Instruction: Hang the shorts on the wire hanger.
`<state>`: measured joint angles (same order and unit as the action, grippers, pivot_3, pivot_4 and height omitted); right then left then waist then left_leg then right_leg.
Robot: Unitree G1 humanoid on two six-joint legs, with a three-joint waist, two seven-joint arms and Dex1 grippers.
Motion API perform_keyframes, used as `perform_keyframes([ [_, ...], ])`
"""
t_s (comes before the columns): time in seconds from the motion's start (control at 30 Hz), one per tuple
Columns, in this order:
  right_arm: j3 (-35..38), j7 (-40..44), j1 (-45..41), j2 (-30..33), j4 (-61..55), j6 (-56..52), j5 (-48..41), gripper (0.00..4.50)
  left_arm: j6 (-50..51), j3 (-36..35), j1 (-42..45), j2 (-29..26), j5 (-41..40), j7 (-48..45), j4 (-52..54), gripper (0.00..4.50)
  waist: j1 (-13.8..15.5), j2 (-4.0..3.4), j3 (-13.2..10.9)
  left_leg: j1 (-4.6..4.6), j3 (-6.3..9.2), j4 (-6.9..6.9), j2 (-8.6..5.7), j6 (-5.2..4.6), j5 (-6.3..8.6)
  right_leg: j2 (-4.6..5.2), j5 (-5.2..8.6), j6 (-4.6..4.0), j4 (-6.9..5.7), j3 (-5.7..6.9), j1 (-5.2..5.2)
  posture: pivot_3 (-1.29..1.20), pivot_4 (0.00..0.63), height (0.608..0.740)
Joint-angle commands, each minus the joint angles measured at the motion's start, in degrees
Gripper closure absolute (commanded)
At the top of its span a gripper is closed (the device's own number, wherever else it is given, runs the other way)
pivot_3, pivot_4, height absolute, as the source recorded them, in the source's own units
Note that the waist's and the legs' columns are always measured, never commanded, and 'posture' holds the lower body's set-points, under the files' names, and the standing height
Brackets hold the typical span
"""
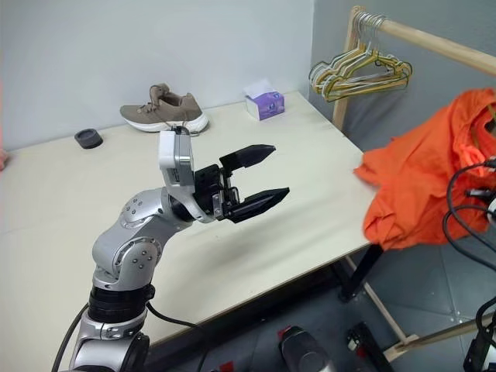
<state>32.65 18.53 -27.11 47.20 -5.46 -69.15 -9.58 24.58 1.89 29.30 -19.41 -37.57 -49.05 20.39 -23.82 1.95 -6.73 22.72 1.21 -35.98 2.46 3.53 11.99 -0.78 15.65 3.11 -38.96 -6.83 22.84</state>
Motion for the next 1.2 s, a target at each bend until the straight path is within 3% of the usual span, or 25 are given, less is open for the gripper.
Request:
perform_keyframes([
  [0.03, 1.59, -1.04, -3.03, 1.87, 1.54, 1.53, -0.25, 4.50, -1.80, -0.38, 1.07, 0.51, 0.41, 1.09, 1.27, 0.01, -0.05, 0.01, 0.00, 0.00, -0.06, 0.00, 0.00, -0.08, 0.05, 0.00, 0.00, 0.00, 0.04, -0.05, 0.00, -0.36, 0.095, 0.740],
  [0.37, 7.11, -8.68, -19.42, -5.60, 6.04, -15.75, -1.67, 4.50, -3.25, 0.93, 0.69, 0.51, 1.59, 0.49, 1.20, 0.01, -0.31, -0.25, -0.21, -0.14, -0.37, 0.05, -0.01, -0.22, 0.13, 0.00, -0.05, 0.10, 0.07, -0.34, 0.01, -0.37, 0.102, 0.740],
  [0.57, 9.90, -11.53, -24.28, -10.04, 5.85, -22.75, -0.03, 4.50, -4.10, 1.48, 0.79, 0.80, 1.58, 0.00, 0.67, 0.01, -0.35, -0.35, -0.27, -0.13, -0.42, 0.07, -0.02, -0.23, 0.14, 0.00, -0.05, 0.12, 0.08, -0.39, 0.03, -0.37, 0.101, 0.740],
  [1.2, 11.56, -15.88, -30.80, -12.32, 6.18, -21.44, 2.75, 4.50, -4.53, 2.27, 1.62, 2.85, 1.14, -0.13, 0.71, 0.01, -0.86, -0.48, -0.34, 0.02, -0.46, 0.21, -0.01, -0.31, 0.19, 0.00, -0.13, 0.26, 0.25, -0.41, 0.17, -0.38, 0.093, 0.740],
])
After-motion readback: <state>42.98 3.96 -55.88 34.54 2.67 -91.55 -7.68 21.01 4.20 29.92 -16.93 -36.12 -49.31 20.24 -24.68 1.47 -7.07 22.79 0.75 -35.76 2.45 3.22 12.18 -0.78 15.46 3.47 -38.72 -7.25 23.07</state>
